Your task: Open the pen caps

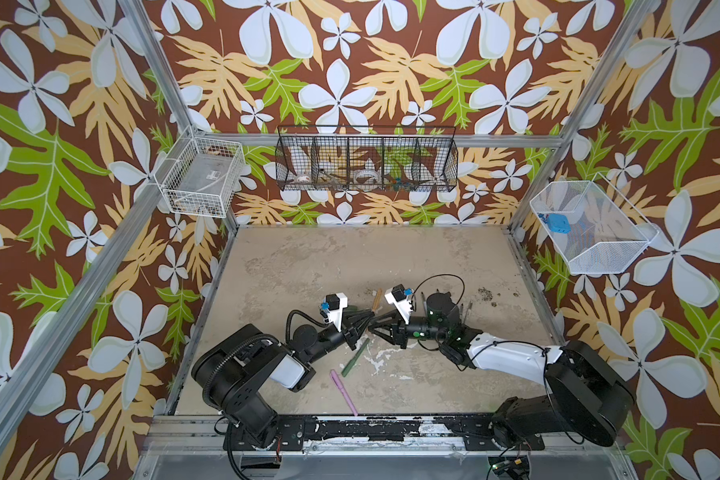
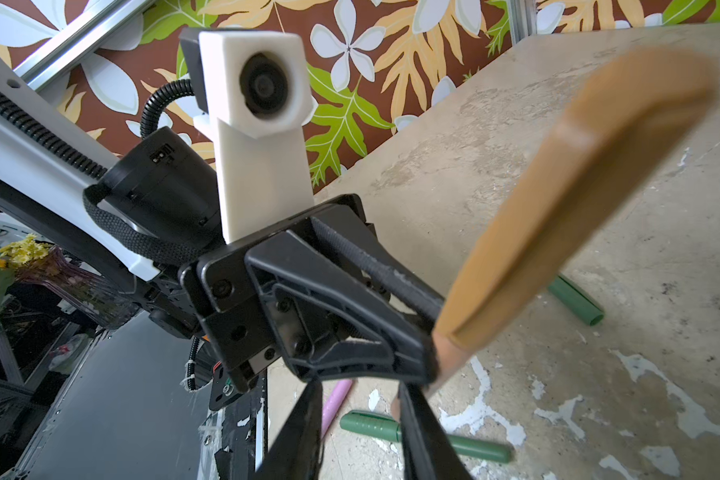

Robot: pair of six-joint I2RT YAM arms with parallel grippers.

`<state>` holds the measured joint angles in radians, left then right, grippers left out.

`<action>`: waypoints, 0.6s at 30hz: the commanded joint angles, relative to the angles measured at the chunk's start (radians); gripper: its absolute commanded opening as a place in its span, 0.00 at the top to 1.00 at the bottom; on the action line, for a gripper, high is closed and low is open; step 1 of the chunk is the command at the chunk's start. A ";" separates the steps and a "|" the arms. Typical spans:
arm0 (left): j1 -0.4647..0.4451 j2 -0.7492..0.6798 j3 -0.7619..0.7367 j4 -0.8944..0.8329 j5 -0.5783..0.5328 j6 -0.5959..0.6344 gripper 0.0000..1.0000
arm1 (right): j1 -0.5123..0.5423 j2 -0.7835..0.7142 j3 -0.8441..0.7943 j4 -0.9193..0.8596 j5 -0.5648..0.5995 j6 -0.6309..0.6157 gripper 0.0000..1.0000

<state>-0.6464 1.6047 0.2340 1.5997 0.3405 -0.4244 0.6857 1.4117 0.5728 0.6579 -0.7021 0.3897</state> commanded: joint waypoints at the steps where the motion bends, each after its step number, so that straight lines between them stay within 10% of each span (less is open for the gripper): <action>1: -0.001 -0.024 -0.002 0.252 0.021 -0.013 0.99 | -0.001 -0.012 -0.009 0.032 0.020 0.006 0.68; 18: -0.086 -0.205 0.023 0.037 -0.003 0.101 0.99 | 0.026 -0.084 -0.047 0.088 -0.026 -0.012 0.67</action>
<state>-0.7315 1.4052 0.2543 1.6058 0.3450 -0.3458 0.7029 1.3495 0.5308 0.6949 -0.6979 0.3927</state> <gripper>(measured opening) 0.126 0.325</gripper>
